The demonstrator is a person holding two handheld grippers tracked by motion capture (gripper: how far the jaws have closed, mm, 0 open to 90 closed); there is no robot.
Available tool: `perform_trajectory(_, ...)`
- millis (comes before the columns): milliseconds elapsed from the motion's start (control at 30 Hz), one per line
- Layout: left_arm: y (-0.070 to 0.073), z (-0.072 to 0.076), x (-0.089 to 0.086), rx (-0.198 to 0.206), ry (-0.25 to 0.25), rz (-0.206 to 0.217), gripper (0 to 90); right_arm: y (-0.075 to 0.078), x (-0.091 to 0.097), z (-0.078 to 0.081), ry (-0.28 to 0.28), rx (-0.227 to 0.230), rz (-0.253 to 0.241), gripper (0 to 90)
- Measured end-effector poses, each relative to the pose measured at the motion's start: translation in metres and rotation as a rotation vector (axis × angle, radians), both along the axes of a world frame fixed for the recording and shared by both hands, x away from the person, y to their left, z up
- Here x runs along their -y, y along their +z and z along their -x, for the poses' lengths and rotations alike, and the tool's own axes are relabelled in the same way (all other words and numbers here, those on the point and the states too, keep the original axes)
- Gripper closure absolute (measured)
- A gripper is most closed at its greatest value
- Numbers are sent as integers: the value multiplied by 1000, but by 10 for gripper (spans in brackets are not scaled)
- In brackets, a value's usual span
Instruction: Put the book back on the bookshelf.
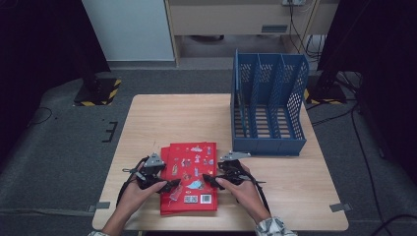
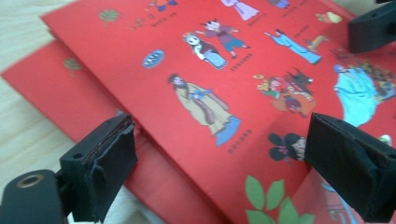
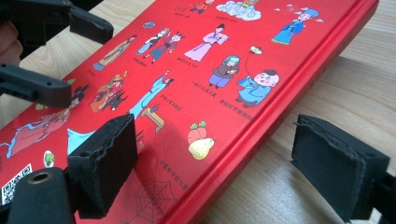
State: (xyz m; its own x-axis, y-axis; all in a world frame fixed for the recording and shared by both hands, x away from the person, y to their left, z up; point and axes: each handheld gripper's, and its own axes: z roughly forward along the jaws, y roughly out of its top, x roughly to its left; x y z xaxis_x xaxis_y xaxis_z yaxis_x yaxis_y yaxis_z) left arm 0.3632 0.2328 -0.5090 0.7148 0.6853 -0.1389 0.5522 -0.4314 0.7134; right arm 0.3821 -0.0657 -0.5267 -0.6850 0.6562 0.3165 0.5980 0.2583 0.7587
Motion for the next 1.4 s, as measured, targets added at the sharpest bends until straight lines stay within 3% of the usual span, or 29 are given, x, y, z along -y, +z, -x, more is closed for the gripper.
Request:
perform_trajectory(233,0,1,1,-2,-4,5,83,-3,-1,-3,10,-22,-28,144)
perform_trajectory(400,0,1,1,-2,-4,6,82,-7,-5,-6,25,-64,-66,137)
perform_trajectory(533,-1,2,1,2,-6,5,82,-8,-8,-9,40,-73,-64,133)
perform_trajectory(933,0,3,-1,-6,-1,25,83,1,-6,-6,-2,-52,-73,215)
perform_trajectory(1233,0,2,-3,-19,4,49,83,10,-8,-7,6,-43,-51,226)
perform_trajectory(1400,0,3,-4,-16,7,54,83,15,-8,-9,16,-45,-69,226)
